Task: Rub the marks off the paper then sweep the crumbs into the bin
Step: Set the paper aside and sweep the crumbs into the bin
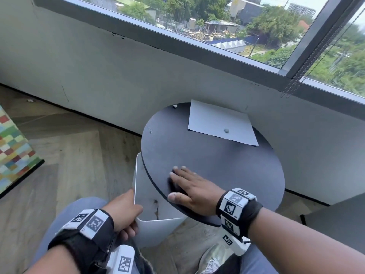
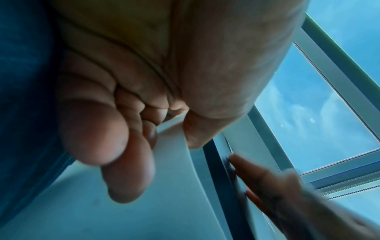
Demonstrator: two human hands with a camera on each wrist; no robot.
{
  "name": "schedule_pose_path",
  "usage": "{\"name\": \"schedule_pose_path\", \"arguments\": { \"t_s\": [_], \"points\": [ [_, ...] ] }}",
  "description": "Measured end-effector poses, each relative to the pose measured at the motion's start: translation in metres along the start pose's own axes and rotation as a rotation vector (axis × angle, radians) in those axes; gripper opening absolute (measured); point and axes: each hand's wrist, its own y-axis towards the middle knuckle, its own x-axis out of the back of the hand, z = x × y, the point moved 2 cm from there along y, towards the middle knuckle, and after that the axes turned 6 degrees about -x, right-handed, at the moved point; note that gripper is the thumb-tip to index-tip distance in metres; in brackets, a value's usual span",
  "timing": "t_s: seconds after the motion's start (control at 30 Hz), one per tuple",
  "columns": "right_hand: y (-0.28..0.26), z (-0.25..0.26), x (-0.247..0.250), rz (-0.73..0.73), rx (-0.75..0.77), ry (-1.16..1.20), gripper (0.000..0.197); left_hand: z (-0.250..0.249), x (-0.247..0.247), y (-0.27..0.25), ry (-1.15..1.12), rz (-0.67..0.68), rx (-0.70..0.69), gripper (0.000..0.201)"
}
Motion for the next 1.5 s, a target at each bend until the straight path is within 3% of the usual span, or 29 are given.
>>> {"name": "schedule_pose_path", "arguments": {
  "t_s": [0.07, 0.23, 0.37, 0.47, 0.6, 0.67, 0.7, 0.77, 0.87, 1.0, 1.07, 1.17, 1.2, 1.27, 1.37, 1.43, 1.5],
  "points": [
    [0.002, -0.007, 0.017, -0.047, 0.058, 0.074, 0.08, 0.001, 0.001, 0.0, 0.004, 0.009, 0.001, 0.023],
    [0.054, -0.095, 0.06, -0.229, -0.384, 0.078, 0.08, 0.002, 0.0, 0.0, 0.011, 0.021, -0.002, 0.027],
    [0.079, -0.117, 0.053, -0.171, -0.487, 0.012, 0.084, -0.003, 0.001, -0.003, 0.032, 0.028, -0.016, 0.028],
    [0.064, -0.077, 0.037, -0.13, -0.399, -0.033, 0.097, -0.004, 0.001, -0.004, 0.025, 0.025, -0.016, 0.027],
    [0.011, -0.013, 0.013, -0.009, 0.0, -0.031, 0.091, -0.004, 0.0, -0.001, 0.044, 0.018, -0.017, 0.025],
    [-0.004, -0.009, 0.017, -0.004, 0.108, 0.054, 0.085, -0.004, -0.001, -0.001, 0.065, 0.023, -0.024, 0.024],
    [-0.003, -0.018, 0.024, -0.056, 0.086, 0.089, 0.084, -0.004, -0.001, -0.001, 0.069, 0.025, -0.024, 0.024],
    [0.009, -0.052, 0.038, -0.165, -0.098, 0.141, 0.083, -0.003, -0.001, -0.002, 0.069, 0.026, -0.025, 0.024],
    [0.04, -0.101, 0.047, -0.202, -0.371, 0.124, 0.084, -0.004, -0.001, -0.002, 0.075, 0.021, -0.033, 0.022],
    [0.063, -0.098, 0.039, -0.18, -0.445, -0.014, 0.089, -0.002, -0.003, -0.001, 0.055, 0.024, -0.043, 0.029],
    [0.06, -0.068, 0.031, -0.142, -0.289, -0.075, 0.088, 0.001, -0.002, -0.001, 0.039, 0.024, -0.032, 0.031],
    [0.042, -0.022, 0.025, -0.086, 0.162, -0.123, 0.07, 0.001, -0.001, -0.001, 0.059, 0.026, -0.024, 0.03],
    [0.035, -0.02, 0.031, -0.064, 0.201, -0.057, 0.067, 0.001, -0.001, -0.001, 0.075, 0.026, -0.028, 0.03],
    [0.03, -0.045, 0.05, -0.115, 0.089, 0.076, 0.067, -0.001, -0.001, -0.001, 0.092, 0.027, -0.034, 0.029],
    [0.023, -0.125, 0.083, -0.232, -0.324, 0.088, 0.064, -0.004, -0.001, -0.003, 0.113, 0.031, -0.03, 0.027],
    [0.018, -0.181, 0.089, -0.216, -0.552, 0.049, 0.057, -0.006, 0.0, -0.003, 0.12, 0.031, -0.021, 0.031],
    [0.018, -0.215, 0.082, -0.177, -0.672, 0.052, 0.061, -0.007, -0.001, -0.001, 0.126, 0.032, -0.011, 0.034]
  ]
}}
